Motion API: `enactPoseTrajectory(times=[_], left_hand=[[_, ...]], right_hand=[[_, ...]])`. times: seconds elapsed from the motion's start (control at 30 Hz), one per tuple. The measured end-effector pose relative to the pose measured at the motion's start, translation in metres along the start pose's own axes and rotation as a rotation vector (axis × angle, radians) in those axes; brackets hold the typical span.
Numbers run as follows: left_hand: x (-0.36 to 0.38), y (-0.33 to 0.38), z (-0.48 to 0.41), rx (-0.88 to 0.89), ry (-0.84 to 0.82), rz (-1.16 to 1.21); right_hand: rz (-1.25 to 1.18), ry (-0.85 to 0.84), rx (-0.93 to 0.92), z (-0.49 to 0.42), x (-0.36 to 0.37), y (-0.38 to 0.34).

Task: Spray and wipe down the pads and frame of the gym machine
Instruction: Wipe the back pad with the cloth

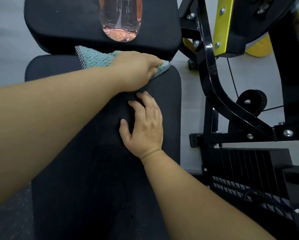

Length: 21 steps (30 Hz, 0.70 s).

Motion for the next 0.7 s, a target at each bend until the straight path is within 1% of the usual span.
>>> enactPoseTrajectory(times=[0.07, 0.17, 0.23, 0.27, 0.3, 0.33, 0.4, 0.43, 0.47, 0.5, 0.53, 0.6, 0.63, 0.67, 0.7], left_hand=[[-0.001, 0.012, -0.007, -0.048, -0.044, 0.075], [-0.002, 0.027, -0.008, -0.043, -0.108, 0.211], [-0.002, 0.027, 0.004, -0.027, -0.147, 0.404], [-0.004, 0.022, 0.013, -0.049, -0.135, 0.52], [-0.006, 0.014, 0.025, -0.088, -0.08, 0.596], [-0.009, 0.002, 0.038, -0.141, 0.022, 0.609], [-0.017, -0.021, 0.079, -0.273, 0.279, 0.458], [-0.018, -0.028, 0.104, -0.334, 0.347, 0.344], [-0.012, -0.033, 0.126, -0.41, 0.339, 0.241], [-0.001, -0.04, 0.145, -0.492, 0.272, 0.152], [0.012, -0.046, 0.16, -0.561, 0.17, 0.069], [0.038, -0.055, 0.177, -0.627, -0.059, -0.045], [0.048, -0.058, 0.181, -0.627, -0.13, -0.072], [0.056, -0.061, 0.182, -0.616, -0.158, -0.082], [0.06, -0.063, 0.181, -0.606, -0.165, -0.077]], right_hand=[[-0.034, 0.026, 0.022, -0.001, -0.002, 0.002], [-0.034, 0.064, 0.035, -0.001, -0.003, 0.003], [-0.003, 0.059, 0.031, -0.001, -0.003, 0.002], [0.006, 0.052, 0.033, -0.001, -0.003, 0.003], [0.008, 0.046, 0.037, -0.001, -0.003, 0.003], [0.008, 0.043, 0.042, -0.002, -0.003, 0.005], [-0.009, 0.049, 0.04, -0.002, -0.006, 0.001], [-0.029, 0.068, 0.046, -0.003, -0.01, -0.002], [-0.048, 0.099, 0.066, -0.005, -0.015, -0.002], [-0.056, 0.143, 0.105, -0.008, -0.021, -0.002], [-0.041, 0.192, 0.148, -0.016, -0.027, -0.002], [0.047, 0.283, 0.184, -0.047, -0.038, 0.001], [0.094, 0.268, 0.164, -0.065, -0.037, 0.0], [0.121, 0.174, 0.151, -0.086, -0.032, 0.001], [0.138, 0.026, 0.166, -0.104, -0.021, 0.007]])
Point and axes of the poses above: each hand's wrist, its own z-axis away from the middle knuckle, its own x-axis out of the palm, y = z × x, the point moved 7 cm from there along -z, towards the middle knuckle, and after that the axes turned 11 degrees about -z, right-handed, at the moved point
